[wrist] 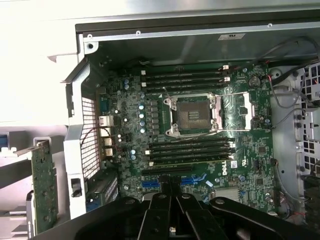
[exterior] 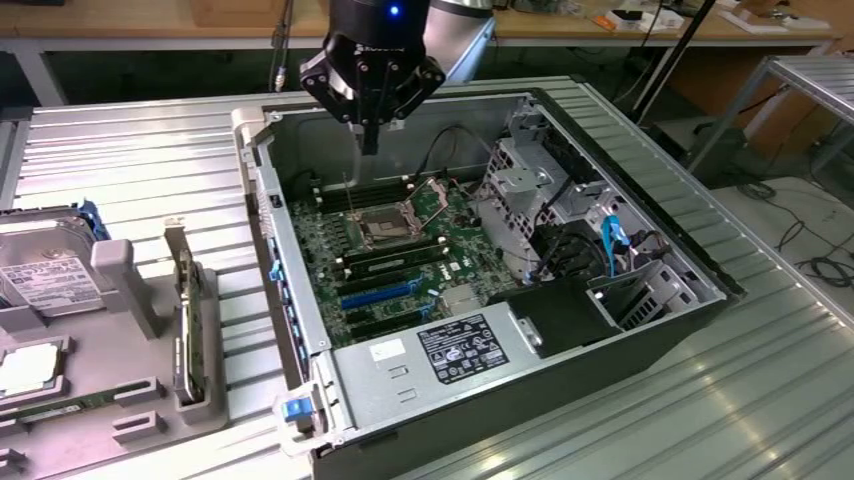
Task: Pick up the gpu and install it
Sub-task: 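Reach for the gpu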
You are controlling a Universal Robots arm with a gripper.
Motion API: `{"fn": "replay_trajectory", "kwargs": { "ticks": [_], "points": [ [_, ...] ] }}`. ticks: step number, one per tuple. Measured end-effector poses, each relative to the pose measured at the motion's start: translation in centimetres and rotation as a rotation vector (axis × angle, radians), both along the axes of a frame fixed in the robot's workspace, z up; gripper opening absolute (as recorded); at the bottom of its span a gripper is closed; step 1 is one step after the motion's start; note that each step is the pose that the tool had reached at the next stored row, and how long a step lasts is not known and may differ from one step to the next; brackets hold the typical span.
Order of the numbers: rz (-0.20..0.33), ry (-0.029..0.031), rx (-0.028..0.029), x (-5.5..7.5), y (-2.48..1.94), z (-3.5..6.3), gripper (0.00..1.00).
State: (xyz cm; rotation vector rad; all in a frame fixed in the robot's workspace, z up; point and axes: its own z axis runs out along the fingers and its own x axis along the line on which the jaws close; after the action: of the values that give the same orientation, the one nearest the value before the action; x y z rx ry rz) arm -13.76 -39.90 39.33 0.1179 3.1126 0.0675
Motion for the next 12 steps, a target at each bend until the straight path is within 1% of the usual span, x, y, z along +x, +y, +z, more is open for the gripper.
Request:
{"fn": "replay_trajectory", "kwargs": {
  "ticks": [4, 12],
  "points": [
    [0.0, -0.0001, 0.0001, -0.63, 0.0, 0.0, 0.11],
    [0.0, 0.0, 0.0, -1.02, 0.0, 0.0, 0.11]
  ]
}}
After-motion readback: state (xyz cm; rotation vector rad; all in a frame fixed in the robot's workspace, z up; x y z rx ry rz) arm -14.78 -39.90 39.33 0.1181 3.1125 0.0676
